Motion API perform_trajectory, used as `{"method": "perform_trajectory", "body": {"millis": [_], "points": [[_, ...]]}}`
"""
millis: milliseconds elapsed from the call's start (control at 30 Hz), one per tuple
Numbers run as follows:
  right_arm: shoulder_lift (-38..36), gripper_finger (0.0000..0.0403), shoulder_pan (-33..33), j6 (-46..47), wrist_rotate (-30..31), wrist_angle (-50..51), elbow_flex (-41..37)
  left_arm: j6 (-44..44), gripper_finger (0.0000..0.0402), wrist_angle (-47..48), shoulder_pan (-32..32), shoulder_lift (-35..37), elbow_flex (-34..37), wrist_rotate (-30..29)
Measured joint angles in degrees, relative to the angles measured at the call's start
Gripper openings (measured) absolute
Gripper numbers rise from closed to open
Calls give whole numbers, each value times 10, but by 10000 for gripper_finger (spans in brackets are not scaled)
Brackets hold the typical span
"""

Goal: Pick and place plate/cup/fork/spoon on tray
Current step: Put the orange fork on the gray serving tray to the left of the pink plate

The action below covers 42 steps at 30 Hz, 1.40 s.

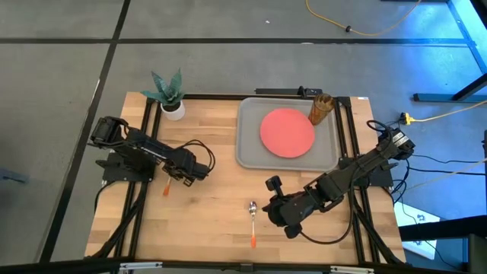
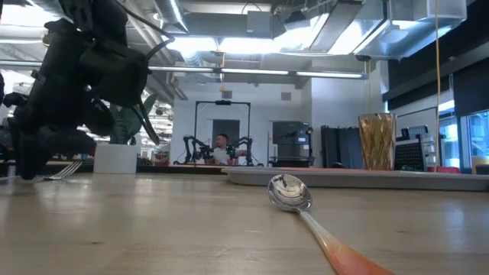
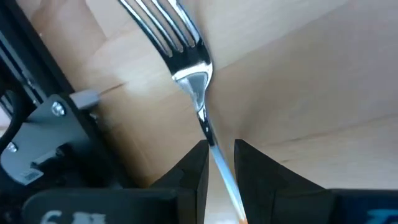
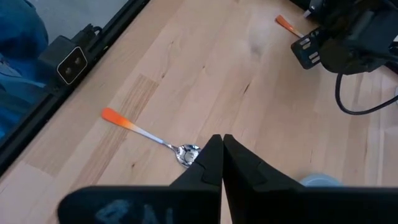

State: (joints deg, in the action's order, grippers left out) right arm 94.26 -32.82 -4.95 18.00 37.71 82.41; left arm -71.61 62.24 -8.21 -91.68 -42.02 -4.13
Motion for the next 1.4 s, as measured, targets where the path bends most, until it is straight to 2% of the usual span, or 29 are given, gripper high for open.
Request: {"method": "perform_trajectory", "body": {"millis": [100,300,400,600,733,1033,1267,1400], "points": [[0,8,0,0,0,0,0,2,69,-32,4,3,17,1],[0,8,0,0,0,0,0,3,69,-34,10,3,26,2],[0,8,0,0,0,0,0,40,66,-39,10,2,25,4],[0,8,0,0,0,-1,0,51,15,-46,12,2,25,17],[-1,8,-3,1,0,2,0,51,7,-43,19,1,23,20],[-32,8,-36,2,7,18,-1,71,2,11,26,-2,-57,25],[-60,8,-62,39,67,77,-1,64,1,14,27,-2,-135,20],[-70,8,-81,67,91,108,-1,46,1,17,27,-2,-193,-5]]}}
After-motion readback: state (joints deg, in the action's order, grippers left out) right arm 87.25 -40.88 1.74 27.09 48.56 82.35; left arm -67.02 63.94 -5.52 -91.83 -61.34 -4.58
